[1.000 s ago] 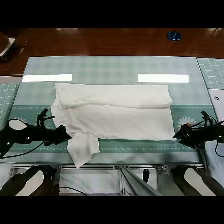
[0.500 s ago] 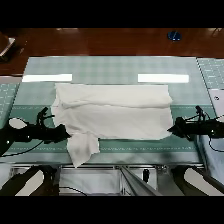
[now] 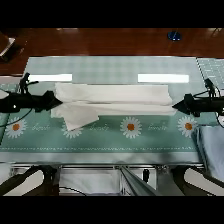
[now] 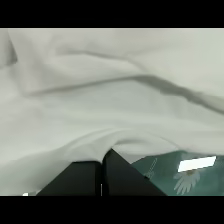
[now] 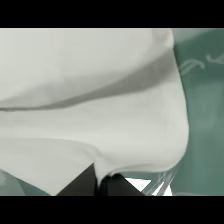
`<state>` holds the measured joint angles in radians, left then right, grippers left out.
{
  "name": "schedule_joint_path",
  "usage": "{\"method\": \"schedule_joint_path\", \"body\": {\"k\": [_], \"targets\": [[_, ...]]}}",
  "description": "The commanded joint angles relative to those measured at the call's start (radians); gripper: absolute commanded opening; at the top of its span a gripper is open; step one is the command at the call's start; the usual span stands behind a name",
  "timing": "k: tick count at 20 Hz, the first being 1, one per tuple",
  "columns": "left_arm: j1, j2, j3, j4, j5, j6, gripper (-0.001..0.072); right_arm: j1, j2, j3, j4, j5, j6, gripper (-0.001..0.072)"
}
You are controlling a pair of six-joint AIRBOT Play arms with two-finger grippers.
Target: Fold the shirts.
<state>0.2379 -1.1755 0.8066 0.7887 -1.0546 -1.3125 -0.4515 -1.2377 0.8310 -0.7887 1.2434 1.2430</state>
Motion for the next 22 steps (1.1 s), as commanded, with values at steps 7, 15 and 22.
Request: {"method": "schedule_joint_path", "body": {"k": [7, 15, 22], "targets": [[-0.079, -0.528, 0.61, -0.038, -0.064, -0.108, 0.0017, 0.131, -0.323, 0.347, 0.031, -0.084, 0.062, 0.002], [-0.06, -0.653, 0.707, 0.029, -0.217, -0.095, 0.0507, 0.102, -0.414, 0.452, 0.0, -0.098, 0.014, 0.0412], [0.153, -0.375, 0.509, 0.255, -0.12, -0.084, 0.0507, -0.105, -0.349, 0.445, -0.186, 0.022, 0.095, 0.0411]]}}
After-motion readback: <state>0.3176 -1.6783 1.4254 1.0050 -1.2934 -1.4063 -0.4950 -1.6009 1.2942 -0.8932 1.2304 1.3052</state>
